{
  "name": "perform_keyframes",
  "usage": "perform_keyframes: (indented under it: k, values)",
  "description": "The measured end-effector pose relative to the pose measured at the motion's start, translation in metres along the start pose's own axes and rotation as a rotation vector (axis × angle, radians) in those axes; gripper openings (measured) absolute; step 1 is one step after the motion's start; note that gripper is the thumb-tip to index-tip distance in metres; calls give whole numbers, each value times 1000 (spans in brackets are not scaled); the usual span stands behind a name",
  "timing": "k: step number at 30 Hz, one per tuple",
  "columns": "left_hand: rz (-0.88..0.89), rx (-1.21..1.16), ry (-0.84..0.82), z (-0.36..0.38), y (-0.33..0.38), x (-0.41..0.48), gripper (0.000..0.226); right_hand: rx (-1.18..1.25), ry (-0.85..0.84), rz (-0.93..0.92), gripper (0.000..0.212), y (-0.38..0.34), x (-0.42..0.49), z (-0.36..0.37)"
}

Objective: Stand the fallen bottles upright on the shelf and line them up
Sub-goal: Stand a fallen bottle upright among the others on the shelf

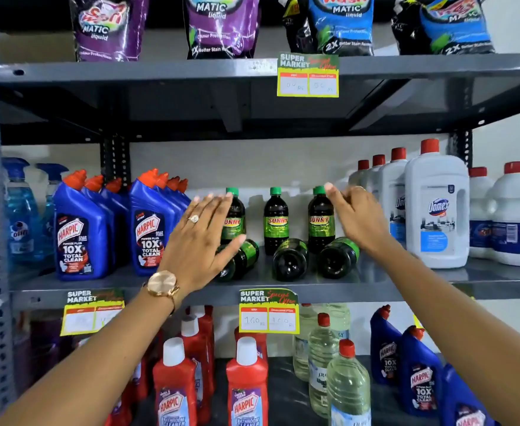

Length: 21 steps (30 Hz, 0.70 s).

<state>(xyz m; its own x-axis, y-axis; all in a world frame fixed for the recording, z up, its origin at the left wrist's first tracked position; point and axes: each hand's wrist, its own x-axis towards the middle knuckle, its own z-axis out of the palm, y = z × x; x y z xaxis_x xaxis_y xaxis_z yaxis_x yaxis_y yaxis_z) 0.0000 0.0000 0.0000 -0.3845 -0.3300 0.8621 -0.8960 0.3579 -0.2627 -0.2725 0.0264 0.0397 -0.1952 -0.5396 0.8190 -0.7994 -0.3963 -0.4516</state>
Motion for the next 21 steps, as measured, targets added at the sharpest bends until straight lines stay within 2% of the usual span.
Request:
perform_keyframes:
  k: [2, 4, 6, 8, 11, 13, 15, 17, 21]
  values:
    - [-71, 2, -43, 11, -9, -21, 71, -109, -174, 214, 73, 16, 0, 1]
    - [-114, 52, -112, 32, -18, -48, 71, -196, -407, 470, 98, 42, -3, 4]
    - [-134, 57, -164, 48, -24, -64, 73, -212, -541, 604, 115, 59, -3, 13]
    - [-164, 43, -180, 52, -25, -68, 76, -195, -604, 676, 126, 71, 5, 23]
    - [-161, 88, -202, 55, -23, -69, 79, -203, -676, 765, 112, 71, 21, 33]
    - [-161, 97, -229, 55, -25, -67, 77, -158, -713, 842, 88, 68, 29, 37]
    - [-123, 114, -213, 57, -29, -67, 70, -163, -744, 868, 73, 66, 30, 41]
    - [-87, 93, -214, 58, -33, -65, 64, -76, -675, 834, 67, 73, 30, 49]
    - [-99, -11, -140, 60, -34, -66, 59, 248, -476, 820, 74, 90, 19, 56]
